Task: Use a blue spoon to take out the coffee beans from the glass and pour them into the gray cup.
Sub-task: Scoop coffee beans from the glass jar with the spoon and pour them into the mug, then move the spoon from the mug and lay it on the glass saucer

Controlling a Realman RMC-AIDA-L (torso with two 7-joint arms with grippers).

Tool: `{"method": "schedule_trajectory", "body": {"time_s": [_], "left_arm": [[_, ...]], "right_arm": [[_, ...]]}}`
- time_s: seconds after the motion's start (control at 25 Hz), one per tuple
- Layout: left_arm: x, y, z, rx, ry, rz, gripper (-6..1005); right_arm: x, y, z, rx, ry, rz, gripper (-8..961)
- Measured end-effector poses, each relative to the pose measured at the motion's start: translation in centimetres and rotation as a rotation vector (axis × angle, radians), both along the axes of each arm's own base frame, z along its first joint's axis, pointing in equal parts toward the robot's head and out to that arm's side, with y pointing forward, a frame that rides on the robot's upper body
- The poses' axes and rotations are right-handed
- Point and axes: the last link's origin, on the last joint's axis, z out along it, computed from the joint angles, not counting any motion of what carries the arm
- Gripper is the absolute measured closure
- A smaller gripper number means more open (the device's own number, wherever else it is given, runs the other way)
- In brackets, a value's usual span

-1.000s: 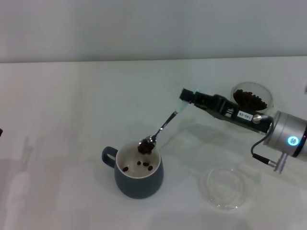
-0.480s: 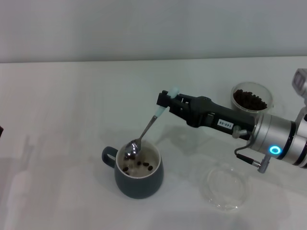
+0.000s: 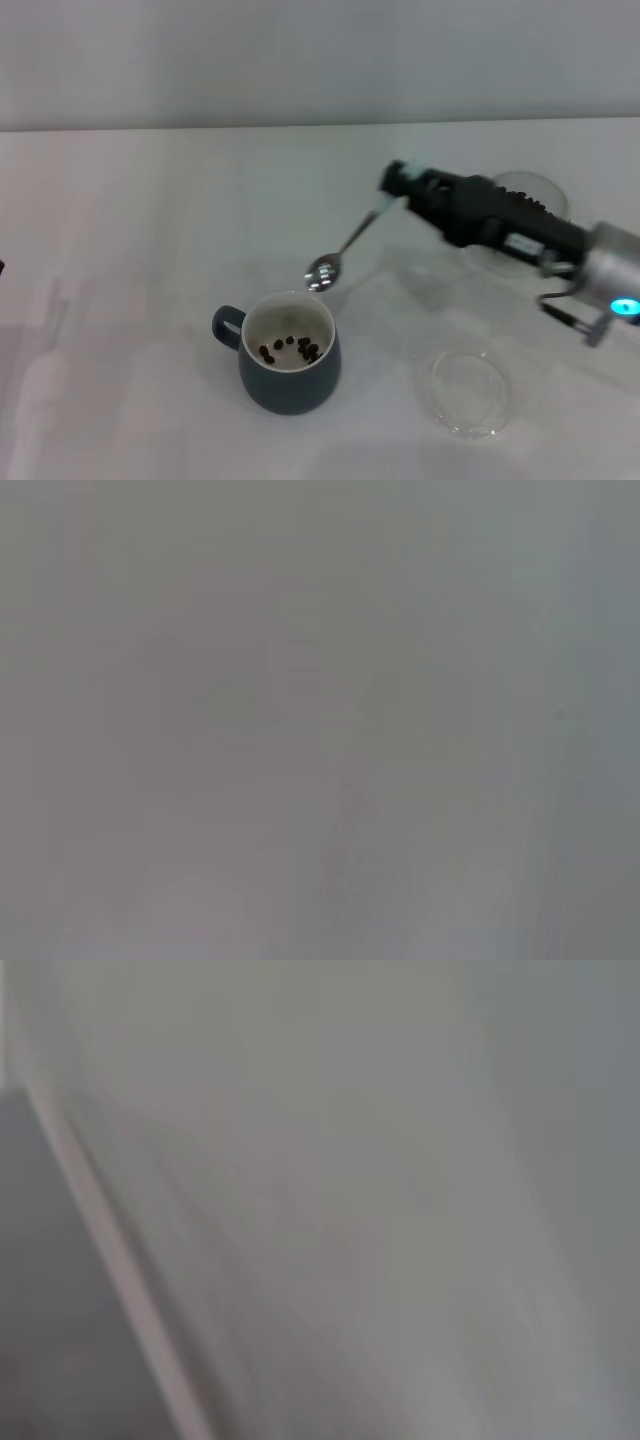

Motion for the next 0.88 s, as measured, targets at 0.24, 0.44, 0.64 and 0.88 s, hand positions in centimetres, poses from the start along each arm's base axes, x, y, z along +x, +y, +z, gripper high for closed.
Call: {"method": "schedule_trajectory", "body": {"time_s": [0.24,0.44,0.64,0.88], "left_arm": [[0.1,0.2,0.1,0.003,0.002,-0.005,212],[0.2,0.6,0.2,0.004,0.006,-0.013,212],[0.3,0.7,0.2,0.004,0.006,-0.015,212],[0.6,1.2,0.3,0.005,0.013,-0.028,213]], "right_arm": [[3.9,-1.4,4.8,-0.116,0.090,-0.110,808],[8.3,-3.0,7.3,-0.190,0.095,-0.283,808],[10.8,-4.5,7.0,-0.191,0.080,-0.411,807],[12.0,-5.7,4.8,-0.217,0.048,-0.502,808]]}}
